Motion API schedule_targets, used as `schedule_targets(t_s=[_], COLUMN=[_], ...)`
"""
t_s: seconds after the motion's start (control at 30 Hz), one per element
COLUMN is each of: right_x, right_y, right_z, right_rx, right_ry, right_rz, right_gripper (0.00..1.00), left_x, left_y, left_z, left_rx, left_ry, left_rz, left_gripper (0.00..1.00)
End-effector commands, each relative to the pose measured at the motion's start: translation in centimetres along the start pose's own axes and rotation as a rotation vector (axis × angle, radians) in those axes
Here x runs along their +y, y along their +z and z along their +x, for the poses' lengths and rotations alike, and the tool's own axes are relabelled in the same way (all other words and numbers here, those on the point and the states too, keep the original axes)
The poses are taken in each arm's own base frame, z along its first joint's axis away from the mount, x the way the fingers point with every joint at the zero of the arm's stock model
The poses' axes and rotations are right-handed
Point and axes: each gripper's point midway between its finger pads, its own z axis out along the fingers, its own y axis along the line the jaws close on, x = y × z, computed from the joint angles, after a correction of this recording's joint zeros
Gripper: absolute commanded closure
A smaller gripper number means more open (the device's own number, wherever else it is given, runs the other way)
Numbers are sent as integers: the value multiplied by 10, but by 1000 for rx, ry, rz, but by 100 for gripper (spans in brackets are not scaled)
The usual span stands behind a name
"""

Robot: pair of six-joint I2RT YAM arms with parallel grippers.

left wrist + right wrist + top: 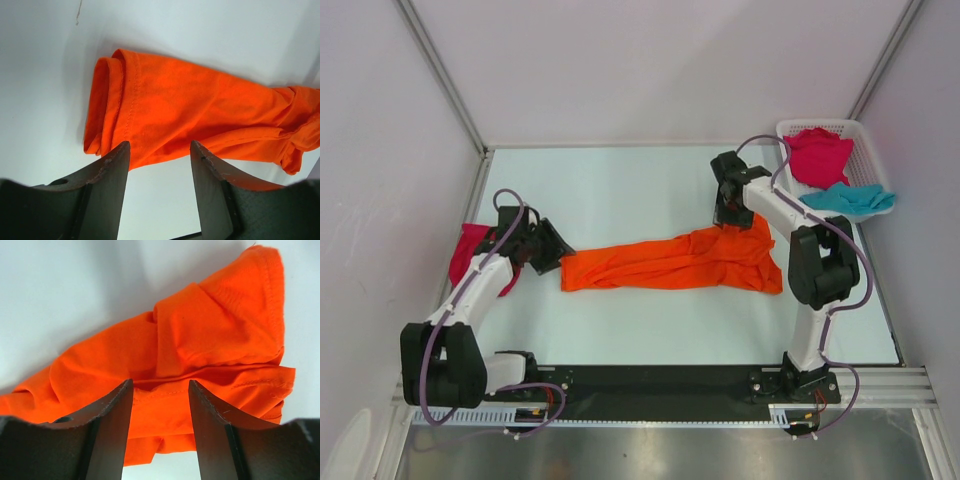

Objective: Fold and stack the t-shirts
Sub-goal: Fold the other side of the tshirt into a rectangle

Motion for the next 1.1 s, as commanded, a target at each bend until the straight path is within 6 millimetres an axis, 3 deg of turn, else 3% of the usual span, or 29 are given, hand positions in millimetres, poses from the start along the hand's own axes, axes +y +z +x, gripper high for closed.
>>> schedule_targets(t_s=[0.0, 0.47, 0.5, 0.57, 0.6, 0.8, 0.93, 1.07], right_x=[5, 16, 17, 19, 20, 15, 14, -1], right_y=[3, 19, 20, 19, 16, -7, -22, -31], right_z=[6, 30, 32, 32, 31, 37, 61, 78], right_rx=[6, 53, 58, 55, 47, 7, 6, 2], right_ry=[-6, -47, -55, -55, -60, -60, -80, -79], right_rz=[-9, -12, -11, -14, -16, 2, 11, 47], right_gripper=[47, 51, 55, 79, 100, 100, 100, 100], left_x=[-15, -14, -13, -13, -13, -12, -11, -10], left_y=[0, 1, 1, 1, 1, 1, 1, 2], left_z=[-9, -8, -8, -8, -7, -8, -6, -5], left_rx=[-17, -16, -15, -18, -16, -25, -24, -19], left_ry=[28, 32, 34, 34, 34, 31, 26, 23], left_rz=[51, 50, 50, 48, 48, 47, 47, 47], left_gripper=[43, 43, 43, 43, 43, 54, 69, 72])
